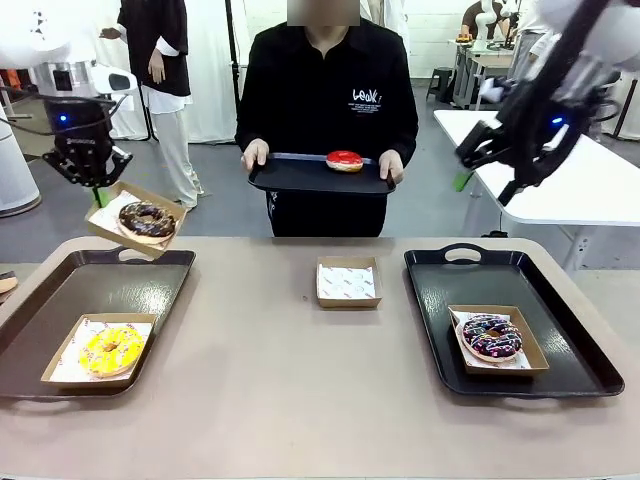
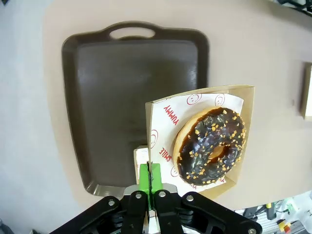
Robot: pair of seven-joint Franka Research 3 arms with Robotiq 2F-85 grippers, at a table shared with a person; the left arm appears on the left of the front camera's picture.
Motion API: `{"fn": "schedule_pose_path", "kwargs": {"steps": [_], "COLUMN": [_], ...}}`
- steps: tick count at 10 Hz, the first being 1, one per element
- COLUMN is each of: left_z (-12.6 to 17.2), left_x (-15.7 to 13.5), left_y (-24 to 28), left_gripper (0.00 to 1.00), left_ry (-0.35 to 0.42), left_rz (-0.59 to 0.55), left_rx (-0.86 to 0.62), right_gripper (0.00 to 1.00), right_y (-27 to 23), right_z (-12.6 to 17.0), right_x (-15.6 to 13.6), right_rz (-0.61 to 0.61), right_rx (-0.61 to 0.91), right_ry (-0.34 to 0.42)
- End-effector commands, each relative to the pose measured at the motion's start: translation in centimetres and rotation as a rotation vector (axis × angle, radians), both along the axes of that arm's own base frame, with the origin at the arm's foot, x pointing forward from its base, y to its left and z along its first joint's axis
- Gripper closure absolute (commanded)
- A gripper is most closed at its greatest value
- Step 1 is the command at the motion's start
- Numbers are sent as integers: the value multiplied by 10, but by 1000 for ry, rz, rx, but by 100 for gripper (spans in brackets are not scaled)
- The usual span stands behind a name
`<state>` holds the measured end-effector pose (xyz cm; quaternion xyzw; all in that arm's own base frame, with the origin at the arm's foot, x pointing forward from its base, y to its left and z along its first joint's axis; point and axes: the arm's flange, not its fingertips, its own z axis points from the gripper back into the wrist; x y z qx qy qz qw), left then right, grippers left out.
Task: Individually package the donuts and arrange them on the tray.
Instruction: Place the picked Paper togo box on the Handle tray while simultaneously picking up another Paper togo box from the table with the other hand.
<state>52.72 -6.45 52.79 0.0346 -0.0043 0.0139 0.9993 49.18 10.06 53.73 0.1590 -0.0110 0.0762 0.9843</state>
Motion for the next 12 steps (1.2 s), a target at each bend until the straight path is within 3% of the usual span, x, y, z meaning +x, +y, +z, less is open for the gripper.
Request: {"fn": "schedule_pose_path", "kwargs": {"steps": [1, 4, 6, 7, 12], "left_z": [-17, -48, -49, -48, -48], "left_x": [-2, 5, 10, 8, 8], "left_y": [19, 40, 33, 38, 38], "left_gripper": [99, 99, 99, 99, 99], "left_ry": [-12, -21, -95, -6, -6], "left_rz": [14, 13, -75, 26, 26], "left_rx": [24, -9, -122, -7, -7], "right_gripper": [0, 0, 0, 0, 0], "right_y": [33, 65, 60, 71, 71], "right_z": [-11, -45, -48, -48, -48], "right_x": [21, 10, -3, 10, 10], "right_rz": [10, 57, 98, 78, 78], "right_rx": [-110, -127, -3, -117, -117], "right_ry": [35, 44, 11, 62, 62]}}
